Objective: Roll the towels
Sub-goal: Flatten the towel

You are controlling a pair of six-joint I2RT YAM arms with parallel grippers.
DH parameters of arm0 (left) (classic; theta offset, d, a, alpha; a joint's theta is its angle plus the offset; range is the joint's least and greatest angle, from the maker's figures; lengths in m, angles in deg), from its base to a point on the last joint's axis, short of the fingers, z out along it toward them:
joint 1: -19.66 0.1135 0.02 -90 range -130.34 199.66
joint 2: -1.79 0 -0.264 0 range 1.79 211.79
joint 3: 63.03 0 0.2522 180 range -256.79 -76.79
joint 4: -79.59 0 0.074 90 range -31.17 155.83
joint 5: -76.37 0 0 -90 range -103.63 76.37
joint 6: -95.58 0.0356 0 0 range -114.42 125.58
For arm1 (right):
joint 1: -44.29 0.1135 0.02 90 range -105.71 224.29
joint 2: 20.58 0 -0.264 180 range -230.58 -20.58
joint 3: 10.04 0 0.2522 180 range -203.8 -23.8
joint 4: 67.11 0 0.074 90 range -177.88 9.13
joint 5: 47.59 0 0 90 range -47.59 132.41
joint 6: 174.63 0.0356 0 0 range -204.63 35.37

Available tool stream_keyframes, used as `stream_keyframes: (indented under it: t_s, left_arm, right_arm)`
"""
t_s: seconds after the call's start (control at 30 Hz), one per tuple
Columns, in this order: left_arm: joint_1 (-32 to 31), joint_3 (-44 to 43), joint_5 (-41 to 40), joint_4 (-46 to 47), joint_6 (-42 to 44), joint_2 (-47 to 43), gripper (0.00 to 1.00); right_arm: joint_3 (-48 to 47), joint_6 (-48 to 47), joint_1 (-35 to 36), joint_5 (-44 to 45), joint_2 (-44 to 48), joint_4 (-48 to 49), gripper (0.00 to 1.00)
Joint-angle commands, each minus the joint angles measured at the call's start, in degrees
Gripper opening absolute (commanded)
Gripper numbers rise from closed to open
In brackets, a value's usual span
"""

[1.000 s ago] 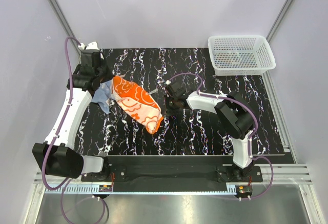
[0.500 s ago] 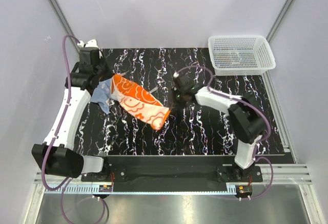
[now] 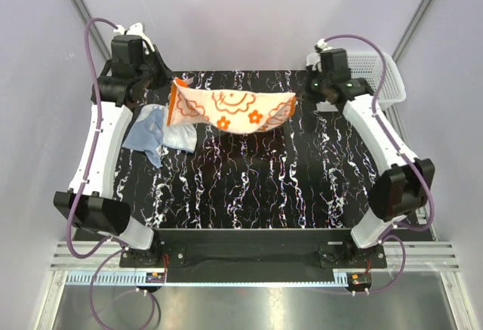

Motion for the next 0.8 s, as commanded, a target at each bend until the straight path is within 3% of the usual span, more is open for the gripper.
stream_keyframes:
  t_s: [0.0, 0.3, 0.43, 0.57, 0.77]
  left_arm:
    - [-1.13, -1.74, 3.92, -2.94, -0.17, -1.70, 0.00]
    - [-5.16, 15.85, 4.10, -3.47, -1.13, -22.96, 0.00]
    - [-6.93, 19.81, 4.27, -7.24, -3.41, -28.94, 0.00]
    - [-6.93, 24.46, 4.97, -7.17, -4.39, -30.71, 0.02]
    - [-6.93, 30.09, 2.77, -4.53, -6.93, -21.41, 0.04]
  right_arm:
    - [-0.87, -3.51, -3.15, 2.88, 7.73, -6.23, 0.00]
    - [14.50, -0.17, -3.50, 8.59, 33.38, -10.10, 0.00]
    - [18.56, 1.32, -3.50, 17.98, 42.47, -13.27, 0.00]
    - [20.05, 1.23, -3.50, 20.72, 42.58, -16.08, 0.00]
    - [22.60, 2.38, -3.50, 17.74, 26.96, -13.64, 0.00]
